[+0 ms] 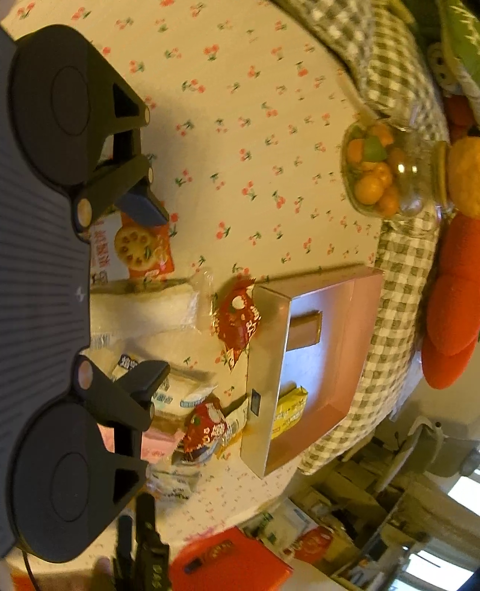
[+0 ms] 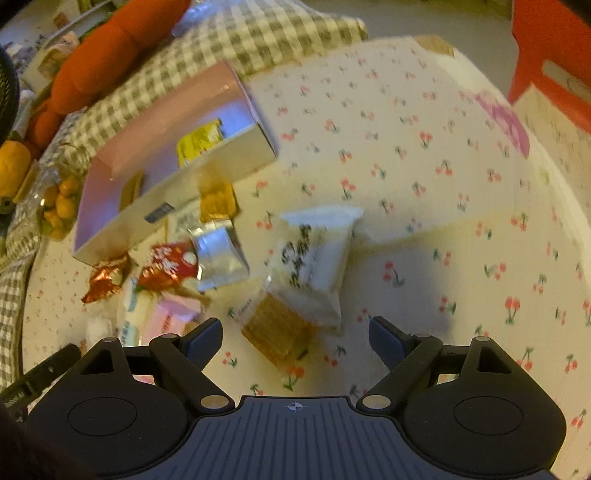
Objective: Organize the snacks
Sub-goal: 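Lift both tools out of the box and move back over the snack pile, then grasp the clear white rice-cake packet with the left tool while the right tool grasps the square brown biscuit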
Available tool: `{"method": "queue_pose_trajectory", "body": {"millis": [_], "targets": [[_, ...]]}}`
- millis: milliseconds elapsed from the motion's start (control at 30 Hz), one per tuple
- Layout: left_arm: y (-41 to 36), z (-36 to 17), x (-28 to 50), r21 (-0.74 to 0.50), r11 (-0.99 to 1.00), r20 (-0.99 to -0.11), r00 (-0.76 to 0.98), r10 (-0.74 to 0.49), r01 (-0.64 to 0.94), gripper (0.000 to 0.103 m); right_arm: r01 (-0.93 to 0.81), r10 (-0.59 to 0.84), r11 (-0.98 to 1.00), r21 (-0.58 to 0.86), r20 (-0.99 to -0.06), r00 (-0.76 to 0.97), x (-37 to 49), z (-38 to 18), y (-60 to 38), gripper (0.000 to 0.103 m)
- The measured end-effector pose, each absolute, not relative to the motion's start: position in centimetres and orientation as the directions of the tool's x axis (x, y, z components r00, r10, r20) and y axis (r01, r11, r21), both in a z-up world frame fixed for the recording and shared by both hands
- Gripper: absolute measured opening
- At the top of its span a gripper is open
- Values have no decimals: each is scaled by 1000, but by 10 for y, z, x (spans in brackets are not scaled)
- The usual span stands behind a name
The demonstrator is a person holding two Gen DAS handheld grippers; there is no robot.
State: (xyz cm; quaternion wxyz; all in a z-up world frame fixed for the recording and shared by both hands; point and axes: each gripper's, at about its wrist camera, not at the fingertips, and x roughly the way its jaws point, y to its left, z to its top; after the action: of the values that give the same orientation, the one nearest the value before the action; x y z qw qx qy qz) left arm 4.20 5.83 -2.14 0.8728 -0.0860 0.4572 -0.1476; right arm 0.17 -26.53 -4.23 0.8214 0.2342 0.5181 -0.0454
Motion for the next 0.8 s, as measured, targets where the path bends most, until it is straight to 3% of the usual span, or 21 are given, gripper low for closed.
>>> {"method": "queue_pose_trajectory", "body": {"millis": [333,500,800], "targets": [[39,-33,43,-282,934,-780,514,-357,221,47,344,135,882,321,-873,468,2,-45,-260,88],[30,-38,40,-208,946,-790,527,-312,249,42,346,111,888,302,-872,476,0,-45,-257,88],[18,-42,28,-43,944,-813,537,-224,328,42,357,49,898,257,-864,500,-3,-43,-252,82]]}}
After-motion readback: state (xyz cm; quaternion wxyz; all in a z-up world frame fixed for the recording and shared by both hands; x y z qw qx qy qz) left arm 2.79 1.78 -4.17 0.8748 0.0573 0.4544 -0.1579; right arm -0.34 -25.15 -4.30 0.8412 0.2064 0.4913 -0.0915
